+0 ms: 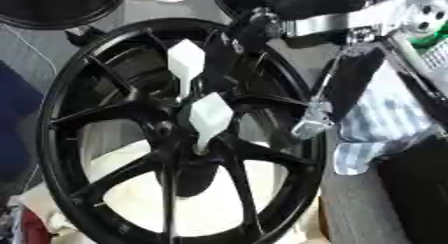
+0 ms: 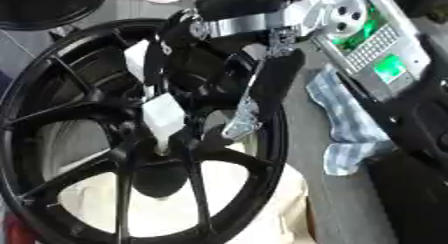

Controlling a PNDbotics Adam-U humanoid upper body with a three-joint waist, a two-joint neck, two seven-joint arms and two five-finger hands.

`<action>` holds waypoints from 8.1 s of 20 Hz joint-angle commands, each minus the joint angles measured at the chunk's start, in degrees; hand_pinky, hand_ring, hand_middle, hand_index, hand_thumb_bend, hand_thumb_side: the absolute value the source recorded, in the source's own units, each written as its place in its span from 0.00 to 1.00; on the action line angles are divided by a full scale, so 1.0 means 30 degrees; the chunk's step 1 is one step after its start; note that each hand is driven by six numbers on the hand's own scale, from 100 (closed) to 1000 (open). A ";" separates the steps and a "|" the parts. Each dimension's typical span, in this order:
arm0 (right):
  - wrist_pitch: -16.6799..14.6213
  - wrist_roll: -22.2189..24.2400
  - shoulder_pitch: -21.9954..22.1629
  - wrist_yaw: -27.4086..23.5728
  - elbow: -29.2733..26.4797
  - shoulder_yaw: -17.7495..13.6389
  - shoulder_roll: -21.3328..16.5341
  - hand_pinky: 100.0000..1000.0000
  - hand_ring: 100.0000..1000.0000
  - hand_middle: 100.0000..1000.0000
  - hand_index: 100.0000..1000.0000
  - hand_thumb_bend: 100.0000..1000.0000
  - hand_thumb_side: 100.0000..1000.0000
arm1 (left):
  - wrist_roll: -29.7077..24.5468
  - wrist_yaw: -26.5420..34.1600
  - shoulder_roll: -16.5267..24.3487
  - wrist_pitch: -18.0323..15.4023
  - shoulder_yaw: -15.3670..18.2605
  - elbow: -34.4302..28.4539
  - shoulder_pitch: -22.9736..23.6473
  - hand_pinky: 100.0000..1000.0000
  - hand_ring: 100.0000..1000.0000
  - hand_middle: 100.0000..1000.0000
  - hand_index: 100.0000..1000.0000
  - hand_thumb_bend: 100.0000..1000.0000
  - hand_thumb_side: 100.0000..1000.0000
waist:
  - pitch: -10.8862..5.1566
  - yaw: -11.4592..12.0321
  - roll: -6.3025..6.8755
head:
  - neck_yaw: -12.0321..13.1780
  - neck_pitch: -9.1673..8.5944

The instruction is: Pull the pin out of the wheel hub.

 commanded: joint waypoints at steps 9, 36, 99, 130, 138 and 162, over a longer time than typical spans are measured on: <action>0.0968 -0.1397 0.0206 0.3256 -0.0183 0.0517 0.0544 0.73 0.76 0.78 0.78 0.44 0.17 | 0.0088 -0.0441 -0.0034 0.0051 0.0076 -0.0287 -0.0341 0.76 0.92 0.68 0.82 0.00 0.76 | 0.0053 0.0620 -0.0157 | -0.0780 0.0026; 0.1787 -0.0826 0.1394 0.5176 -0.0183 0.0770 0.1000 0.69 0.68 0.67 0.75 0.42 0.14 | 0.0039 -0.1064 -0.0348 0.0250 -0.0112 -0.0287 -0.0682 0.76 0.92 0.68 0.82 0.00 0.76 | 0.0697 0.0840 -0.0322 | -0.0704 -0.0139; 0.2520 -0.2261 0.0261 -0.1432 -0.0183 -0.2115 -0.0422 0.58 0.48 0.25 0.34 0.03 0.00 | 0.0191 -0.1089 -0.0600 0.0428 0.0065 -0.0287 -0.0622 0.77 0.92 0.68 0.83 0.00 0.77 | 0.0599 0.0977 -0.0262 | -0.1473 -0.0813; 0.0864 -1.4754 1.6749 -0.5617 -0.0183 -1.3586 -0.5069 0.61 0.49 0.28 0.35 0.00 0.00 | -0.0123 -0.1715 -0.0503 -0.0757 -0.0056 -0.0287 -0.0633 0.77 0.92 0.67 0.82 0.00 0.75 | 0.1732 -0.1045 0.0995 | 0.2279 -0.1765; 0.0487 -1.7126 1.9198 -0.2882 -0.0183 -1.4511 -0.0792 0.67 0.53 0.37 0.44 0.06 0.00 | -0.0627 -0.2269 -0.0457 -0.1263 -0.0560 -0.0287 -0.0800 0.77 0.92 0.67 0.83 0.00 0.74 | 0.2322 -0.1229 0.1459 | 0.3165 -0.2023; 0.0376 -1.7816 1.9037 -0.1428 -0.0183 -1.3809 0.4640 0.81 0.75 0.75 0.69 0.30 0.38 | -0.1282 -0.2492 -0.0607 -0.1421 -0.1060 -0.0287 -0.1104 0.77 0.93 0.67 0.83 0.00 0.74 | 0.2740 -0.1246 0.1901 | 0.3681 -0.2378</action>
